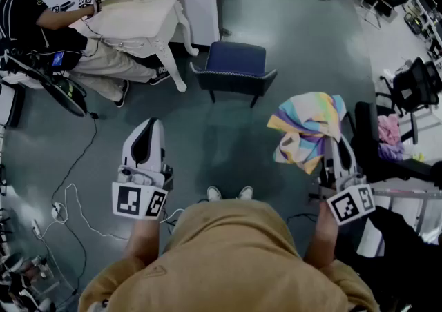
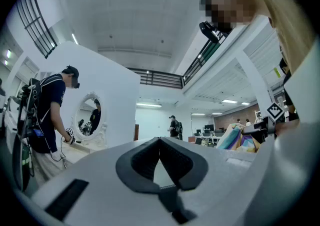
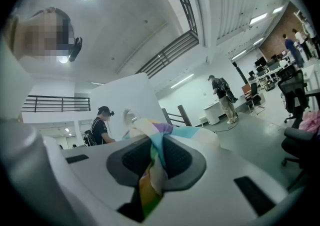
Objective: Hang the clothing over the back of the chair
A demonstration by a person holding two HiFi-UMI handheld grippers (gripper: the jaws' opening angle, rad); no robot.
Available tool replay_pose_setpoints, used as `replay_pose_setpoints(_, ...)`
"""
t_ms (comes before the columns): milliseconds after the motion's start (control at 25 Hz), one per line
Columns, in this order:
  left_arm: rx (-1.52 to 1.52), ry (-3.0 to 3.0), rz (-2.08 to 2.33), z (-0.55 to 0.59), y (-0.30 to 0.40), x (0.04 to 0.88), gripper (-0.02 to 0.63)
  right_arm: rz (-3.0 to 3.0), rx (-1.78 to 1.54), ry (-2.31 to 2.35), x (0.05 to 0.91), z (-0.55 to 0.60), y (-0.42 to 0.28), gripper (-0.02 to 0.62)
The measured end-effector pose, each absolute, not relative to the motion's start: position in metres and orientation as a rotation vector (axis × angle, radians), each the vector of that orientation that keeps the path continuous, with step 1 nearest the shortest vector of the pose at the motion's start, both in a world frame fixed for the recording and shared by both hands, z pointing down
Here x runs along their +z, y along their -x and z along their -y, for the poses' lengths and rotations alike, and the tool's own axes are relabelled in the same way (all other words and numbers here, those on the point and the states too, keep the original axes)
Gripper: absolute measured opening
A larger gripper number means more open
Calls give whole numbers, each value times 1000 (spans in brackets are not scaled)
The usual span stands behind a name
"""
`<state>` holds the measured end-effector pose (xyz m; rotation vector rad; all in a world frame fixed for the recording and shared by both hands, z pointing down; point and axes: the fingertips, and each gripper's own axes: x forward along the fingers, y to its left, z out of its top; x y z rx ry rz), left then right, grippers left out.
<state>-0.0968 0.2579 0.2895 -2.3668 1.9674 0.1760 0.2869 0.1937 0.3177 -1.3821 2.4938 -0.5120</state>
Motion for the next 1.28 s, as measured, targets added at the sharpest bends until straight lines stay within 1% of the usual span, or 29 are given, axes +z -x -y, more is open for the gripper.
replay_pose_setpoints(280, 158, 2350, -2001, -263, 70, 294, 5, -2531, -506, 1333, 316, -190, -303, 60)
replay_pose_setpoints(520, 137, 2312, -2044, -270, 39, 297, 5, -2599, -514, 1304, 333, -190, -329, 61)
replay_pose_setpoints(760, 114, 2307, -2075, -272, 15, 306, 5, -2633, -538, 1235, 345, -182, -338, 61)
replay_pose_setpoints(1000, 113, 2280, -2094, -264, 17, 309, 5, -2647, -573, 1194, 359, -166, -333, 61)
replay_pose_setpoints(1280, 161, 2305, -2106, -221, 42, 322, 5, -2672, -583, 1202, 363, -130, -306, 61)
